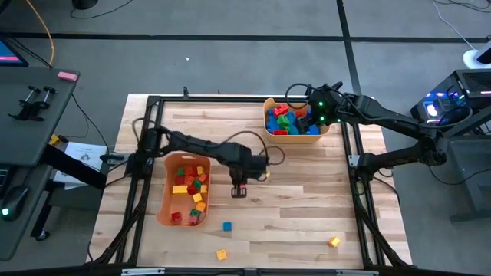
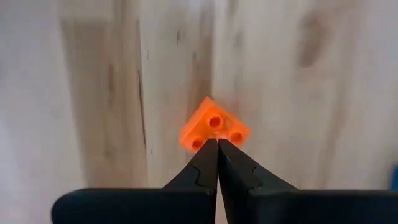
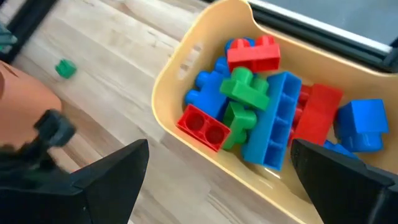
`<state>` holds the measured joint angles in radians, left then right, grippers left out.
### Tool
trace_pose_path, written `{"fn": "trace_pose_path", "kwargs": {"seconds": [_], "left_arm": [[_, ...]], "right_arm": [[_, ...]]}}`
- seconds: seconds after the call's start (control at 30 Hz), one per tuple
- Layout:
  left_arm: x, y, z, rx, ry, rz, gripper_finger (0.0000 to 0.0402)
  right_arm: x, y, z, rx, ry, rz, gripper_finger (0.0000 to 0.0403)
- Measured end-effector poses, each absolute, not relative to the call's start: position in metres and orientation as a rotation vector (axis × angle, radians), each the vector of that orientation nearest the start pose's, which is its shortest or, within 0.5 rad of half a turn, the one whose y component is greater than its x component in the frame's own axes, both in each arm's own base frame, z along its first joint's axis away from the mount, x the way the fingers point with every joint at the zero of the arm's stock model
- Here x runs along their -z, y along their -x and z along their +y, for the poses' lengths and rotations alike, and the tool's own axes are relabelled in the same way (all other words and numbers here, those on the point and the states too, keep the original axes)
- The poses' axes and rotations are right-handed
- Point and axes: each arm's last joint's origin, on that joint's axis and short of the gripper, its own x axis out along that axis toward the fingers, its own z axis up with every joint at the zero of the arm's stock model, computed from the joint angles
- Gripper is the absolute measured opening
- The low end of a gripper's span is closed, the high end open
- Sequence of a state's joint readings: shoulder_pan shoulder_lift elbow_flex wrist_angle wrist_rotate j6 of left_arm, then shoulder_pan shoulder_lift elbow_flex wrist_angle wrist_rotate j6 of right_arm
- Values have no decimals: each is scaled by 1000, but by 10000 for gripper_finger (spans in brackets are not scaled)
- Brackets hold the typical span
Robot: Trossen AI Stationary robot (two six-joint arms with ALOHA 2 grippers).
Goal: Sort blocks by size
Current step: Put the orange game piece into the orange bin
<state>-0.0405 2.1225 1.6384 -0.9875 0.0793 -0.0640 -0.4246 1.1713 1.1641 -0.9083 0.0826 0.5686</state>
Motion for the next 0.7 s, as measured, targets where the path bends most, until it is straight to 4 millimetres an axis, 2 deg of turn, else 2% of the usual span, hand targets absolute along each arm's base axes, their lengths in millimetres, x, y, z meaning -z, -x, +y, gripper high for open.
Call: {"fn": "trace_pose_path", "kwargs": {"seconds": [0.17,0.37,0.43,0.53,0.7], "left_arm": [[-226,-402,-11,88,-9,1321,0],[-261,-389,-7,180,-136,1218,8],[-262,-388,-9,227,-182,1214,21],[-252,-389,-14,301,-261,1245,52],[-240,-395,-33,413,-379,1244,123]], "right_arm": [[-331,-205,-95,709,-671,706,389],[-332,-205,-95,693,-677,699,389],[-332,-205,-95,685,-682,702,389],[-332,-205,-95,684,-682,702,389],[-332,-205,-95,683,-682,702,389]]}}
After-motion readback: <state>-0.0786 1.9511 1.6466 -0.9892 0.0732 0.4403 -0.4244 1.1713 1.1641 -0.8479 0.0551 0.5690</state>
